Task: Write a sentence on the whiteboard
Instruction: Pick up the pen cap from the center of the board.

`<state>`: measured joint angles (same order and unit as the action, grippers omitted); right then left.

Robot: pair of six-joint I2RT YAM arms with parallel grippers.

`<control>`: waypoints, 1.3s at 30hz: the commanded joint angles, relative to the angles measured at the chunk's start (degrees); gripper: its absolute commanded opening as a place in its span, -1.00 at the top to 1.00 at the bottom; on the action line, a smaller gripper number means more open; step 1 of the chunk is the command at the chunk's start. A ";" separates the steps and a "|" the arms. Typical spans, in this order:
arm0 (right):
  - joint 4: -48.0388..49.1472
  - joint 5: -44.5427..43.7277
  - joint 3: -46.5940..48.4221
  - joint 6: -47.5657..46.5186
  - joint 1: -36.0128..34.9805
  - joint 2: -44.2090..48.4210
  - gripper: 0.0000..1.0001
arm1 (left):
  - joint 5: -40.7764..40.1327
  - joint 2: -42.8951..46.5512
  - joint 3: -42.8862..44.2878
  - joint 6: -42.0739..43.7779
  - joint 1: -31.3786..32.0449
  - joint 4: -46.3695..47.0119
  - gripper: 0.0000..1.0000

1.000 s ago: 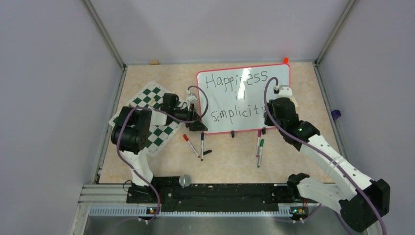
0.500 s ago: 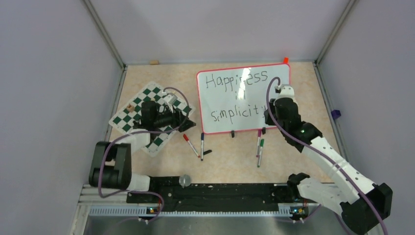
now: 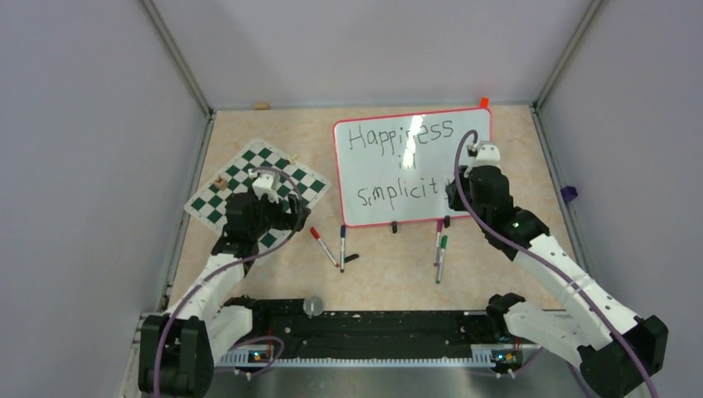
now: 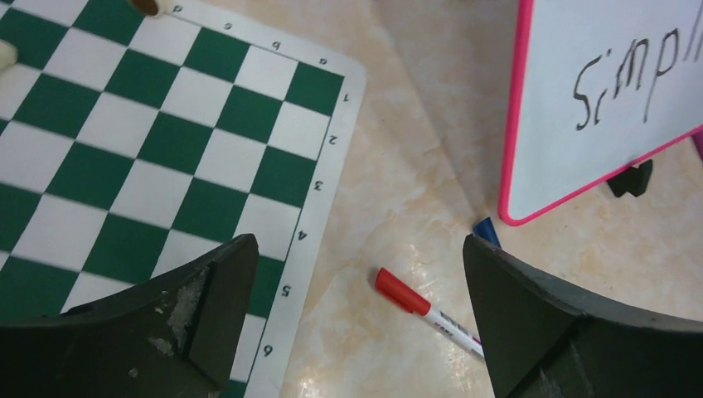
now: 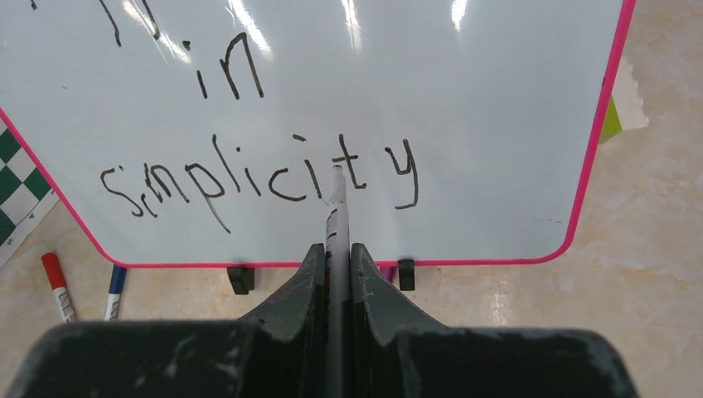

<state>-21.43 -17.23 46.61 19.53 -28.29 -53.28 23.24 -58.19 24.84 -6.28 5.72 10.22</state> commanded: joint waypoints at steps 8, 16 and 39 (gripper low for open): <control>4.54 1.65 1.13 -0.67 0.71 1.93 1.00 | -44.00 23.25 -10.55 -21.40 0.02 -5.56 -0.97; 4.87 2.15 1.28 -0.82 0.69 2.45 1.00 | -59.31 26.86 -9.70 -31.98 0.00 -17.47 -0.97; -0.03 11.15 3.57 -1.52 0.70 2.79 1.00 | -4.18 41.07 -19.02 -23.23 1.41 2.99 -0.90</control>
<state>-19.79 -11.46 46.72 19.03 -28.29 -51.40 -1.19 -12.36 4.32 -31.31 5.91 2.22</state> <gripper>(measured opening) 0.086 0.967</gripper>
